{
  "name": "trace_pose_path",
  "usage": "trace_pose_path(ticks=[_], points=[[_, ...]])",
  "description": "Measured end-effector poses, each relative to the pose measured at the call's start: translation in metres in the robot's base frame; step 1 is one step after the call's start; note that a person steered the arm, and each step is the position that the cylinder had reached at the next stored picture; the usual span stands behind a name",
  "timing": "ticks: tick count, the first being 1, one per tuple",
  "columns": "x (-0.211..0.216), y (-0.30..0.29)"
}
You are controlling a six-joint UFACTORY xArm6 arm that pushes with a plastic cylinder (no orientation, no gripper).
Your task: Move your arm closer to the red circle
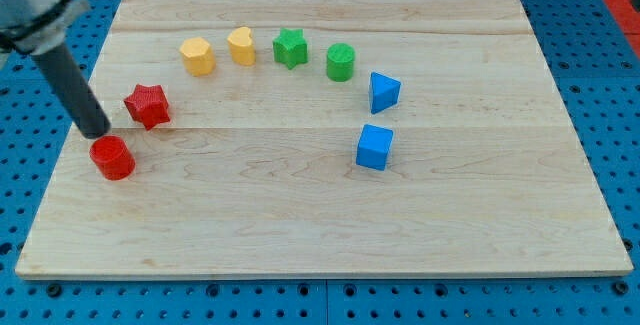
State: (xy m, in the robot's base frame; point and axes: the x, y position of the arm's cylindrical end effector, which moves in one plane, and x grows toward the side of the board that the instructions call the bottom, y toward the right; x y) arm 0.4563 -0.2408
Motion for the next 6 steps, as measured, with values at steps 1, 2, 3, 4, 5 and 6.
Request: trace_pose_path(ticks=[1,2,3,4,5,6], points=[[0.015,0.009],[-0.002,-0.028],[-0.004,-0.064],[-0.004,-0.064],[-0.004,-0.064],[-0.004,-0.064]])
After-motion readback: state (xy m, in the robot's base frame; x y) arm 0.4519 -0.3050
